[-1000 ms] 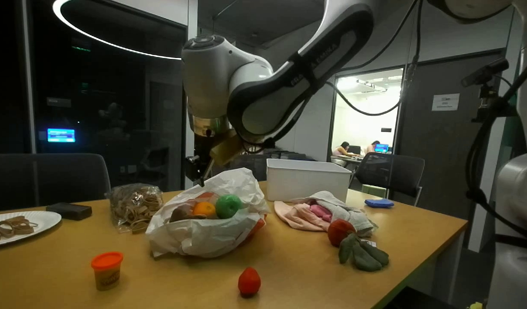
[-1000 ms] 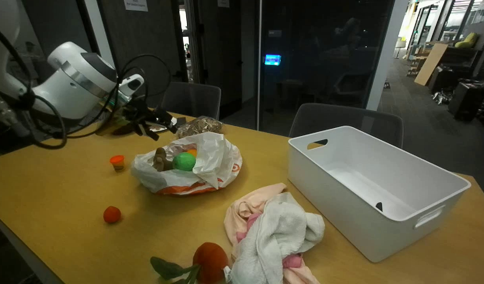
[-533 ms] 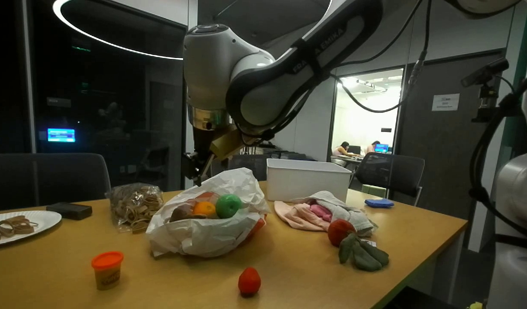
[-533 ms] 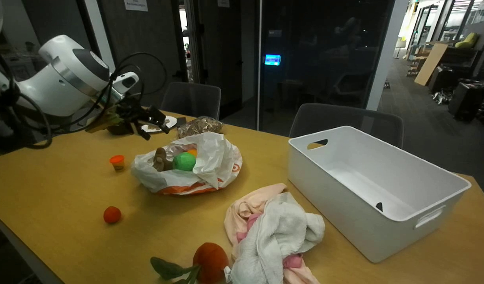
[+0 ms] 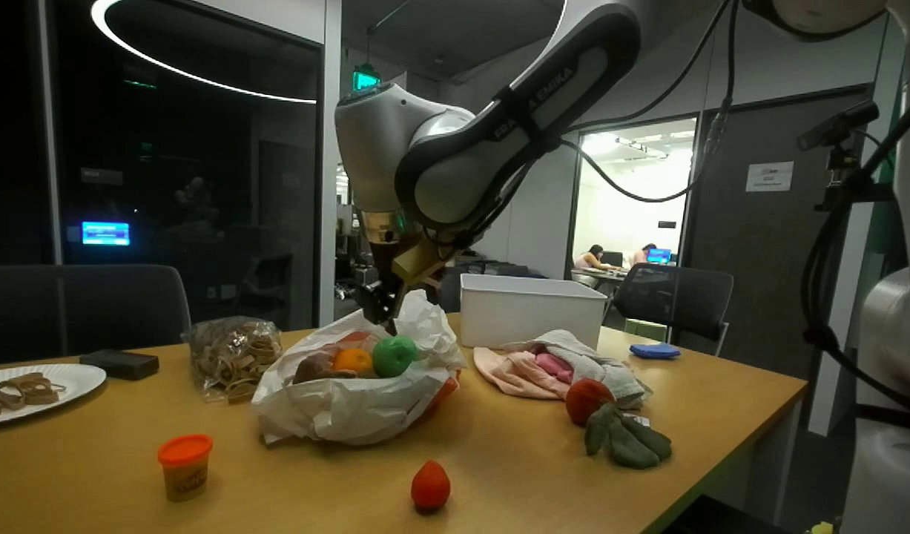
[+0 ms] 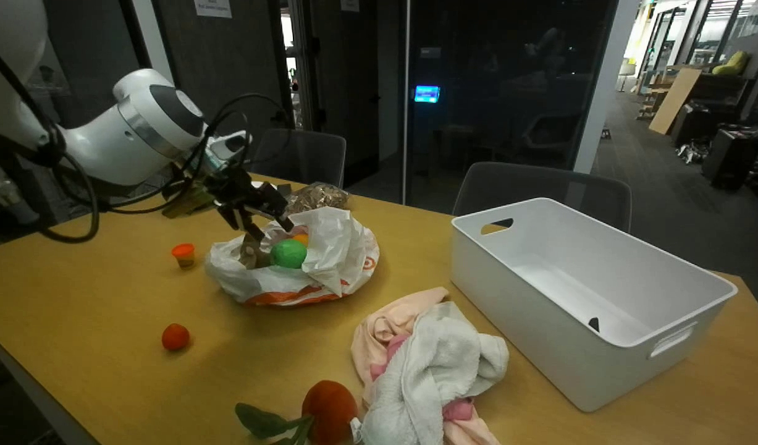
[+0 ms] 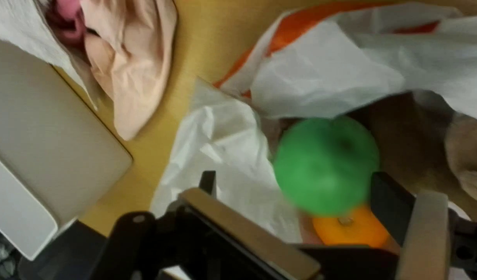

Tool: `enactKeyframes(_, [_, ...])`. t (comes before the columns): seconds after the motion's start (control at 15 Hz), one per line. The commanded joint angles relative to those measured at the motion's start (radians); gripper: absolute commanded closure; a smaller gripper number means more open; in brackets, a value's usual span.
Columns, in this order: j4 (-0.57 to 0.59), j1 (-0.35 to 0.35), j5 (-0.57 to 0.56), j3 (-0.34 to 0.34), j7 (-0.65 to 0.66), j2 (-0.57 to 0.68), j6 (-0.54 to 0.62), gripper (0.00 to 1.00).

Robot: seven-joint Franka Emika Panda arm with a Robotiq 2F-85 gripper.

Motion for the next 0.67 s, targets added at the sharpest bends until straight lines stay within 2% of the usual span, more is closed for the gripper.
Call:
enactKeyframes(0.0, [0.016,-0.034,0.215,-0.019,-0.218,-0.021,-0.105,0.00])
enactKeyframes(0.33, [-0.034,-0.080,0.549,-0.045,-0.587,-0.117,-0.170,0.00])
enactKeyframes(0.6, [-0.178,-0.096,0.688,-0.069,-0.701,-0.230,-0.057,0.00])
